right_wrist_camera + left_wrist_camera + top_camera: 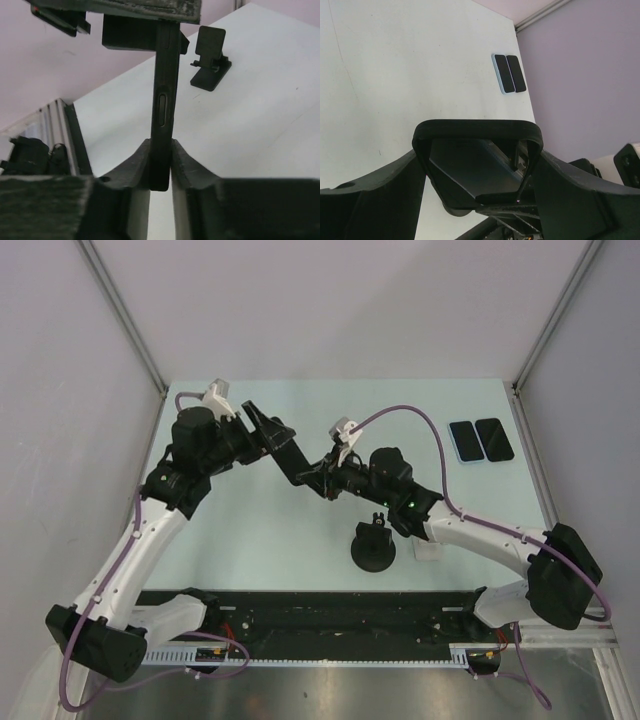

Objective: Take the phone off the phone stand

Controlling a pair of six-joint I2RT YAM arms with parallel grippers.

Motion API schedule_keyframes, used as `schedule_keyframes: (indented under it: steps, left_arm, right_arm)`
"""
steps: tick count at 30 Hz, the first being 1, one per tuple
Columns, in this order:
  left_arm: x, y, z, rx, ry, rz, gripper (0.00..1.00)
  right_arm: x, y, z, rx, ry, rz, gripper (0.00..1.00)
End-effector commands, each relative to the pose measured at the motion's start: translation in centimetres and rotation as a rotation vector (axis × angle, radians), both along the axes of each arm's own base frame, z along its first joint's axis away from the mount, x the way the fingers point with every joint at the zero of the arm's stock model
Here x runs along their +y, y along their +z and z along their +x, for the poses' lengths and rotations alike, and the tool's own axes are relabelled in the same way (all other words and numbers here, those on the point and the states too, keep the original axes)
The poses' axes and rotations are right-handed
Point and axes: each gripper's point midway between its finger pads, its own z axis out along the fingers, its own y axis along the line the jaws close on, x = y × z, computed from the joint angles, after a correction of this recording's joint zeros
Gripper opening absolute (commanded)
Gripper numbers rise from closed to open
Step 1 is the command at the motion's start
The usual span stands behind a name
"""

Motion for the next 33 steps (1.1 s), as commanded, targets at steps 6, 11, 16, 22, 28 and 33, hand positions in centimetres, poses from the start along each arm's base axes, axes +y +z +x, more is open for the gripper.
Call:
schedule_keyframes:
  steps: [6, 11, 16, 22, 28, 33]
  left_arm:
    - [-0.6, 4.7, -0.9, -0.156, -0.044, -0.061, 0.25]
    - [0.5, 7.2, -0.7, -0.279, -0.02, 0.01, 0.75]
    - [2.8, 9.8, -0.8, -0.412, 0.058, 0.098, 1.0]
    - [6.0, 11.2, -1.0, -0.533, 0.172, 0.248, 1.0]
    - [9.5, 8.7, 0.0, -0.543, 0.3, 0.458, 1.0]
    - [9.9, 5.3, 1.2, -0.499, 0.3, 0.538, 1.0]
  right_arm:
    - [-0.6, 5.1, 0.7, -0.083, -0.065, 0.1, 0.0]
    - [-2.8, 5.7, 2.1, -0.038, -0.126, 0.115, 0.0]
    - [-7.4, 6.3, 5.0, -0.017, -0.244, 0.09, 0.0]
    - [-15.1, 5.0, 8.8, 0.066, -0.408, 0.02, 0.0]
    - [-24.7, 2.1, 13.2, 0.22, -0.627, -0.03, 0.0]
    - [-29.7, -1.8, 15.8, 0.343, -0.721, -0.067, 0.0]
